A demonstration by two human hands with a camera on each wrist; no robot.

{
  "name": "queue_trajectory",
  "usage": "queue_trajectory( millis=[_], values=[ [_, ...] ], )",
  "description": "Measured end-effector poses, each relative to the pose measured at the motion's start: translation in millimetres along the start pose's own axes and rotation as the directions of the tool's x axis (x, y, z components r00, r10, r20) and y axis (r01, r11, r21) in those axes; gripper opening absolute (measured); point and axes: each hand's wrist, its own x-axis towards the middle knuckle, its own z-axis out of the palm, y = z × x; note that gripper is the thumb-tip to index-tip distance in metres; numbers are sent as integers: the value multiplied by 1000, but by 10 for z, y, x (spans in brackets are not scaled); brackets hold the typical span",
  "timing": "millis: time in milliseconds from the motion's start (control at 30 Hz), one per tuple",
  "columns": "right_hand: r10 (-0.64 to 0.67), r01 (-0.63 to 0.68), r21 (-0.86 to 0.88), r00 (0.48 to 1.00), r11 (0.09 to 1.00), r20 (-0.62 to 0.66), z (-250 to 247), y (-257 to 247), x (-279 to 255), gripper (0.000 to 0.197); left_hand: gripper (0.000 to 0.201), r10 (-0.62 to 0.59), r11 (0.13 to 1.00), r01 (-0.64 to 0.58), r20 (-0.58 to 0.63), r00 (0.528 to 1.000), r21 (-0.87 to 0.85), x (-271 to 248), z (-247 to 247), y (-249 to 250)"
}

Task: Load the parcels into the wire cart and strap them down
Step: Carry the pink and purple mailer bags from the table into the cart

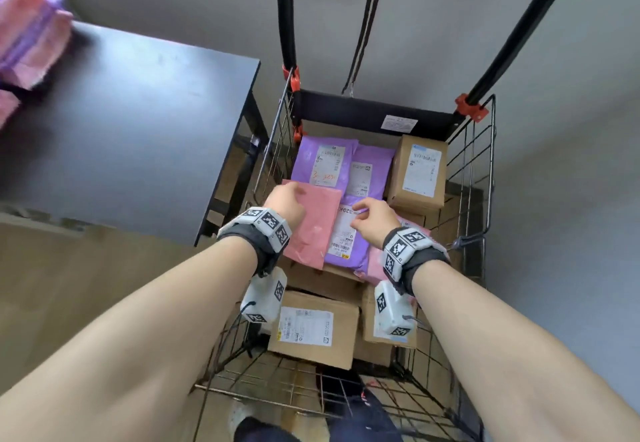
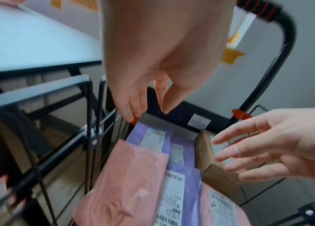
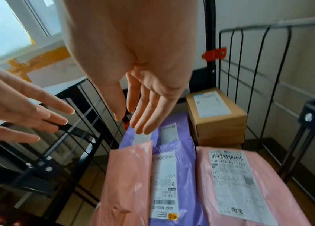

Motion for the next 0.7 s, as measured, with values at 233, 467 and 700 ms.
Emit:
queue_trajectory(
  millis=[233,467,700],
  values=[
    [-158,144,-177,985,974,-65,131,-811,-1047,29,39,245,967,-237,-81,966,97,-946,-887,-121],
    [-300,271,-383,954,883,-16,740,-1826,-1842,31,39,260,931,-218,-112,959,293,-1890,-1743,-951],
    [-449,416,-554,890,721,84,1473,-2936,-2133,33,39,155,946,-69,-254,955,318,-2308,-2710,-1898]
  ],
)
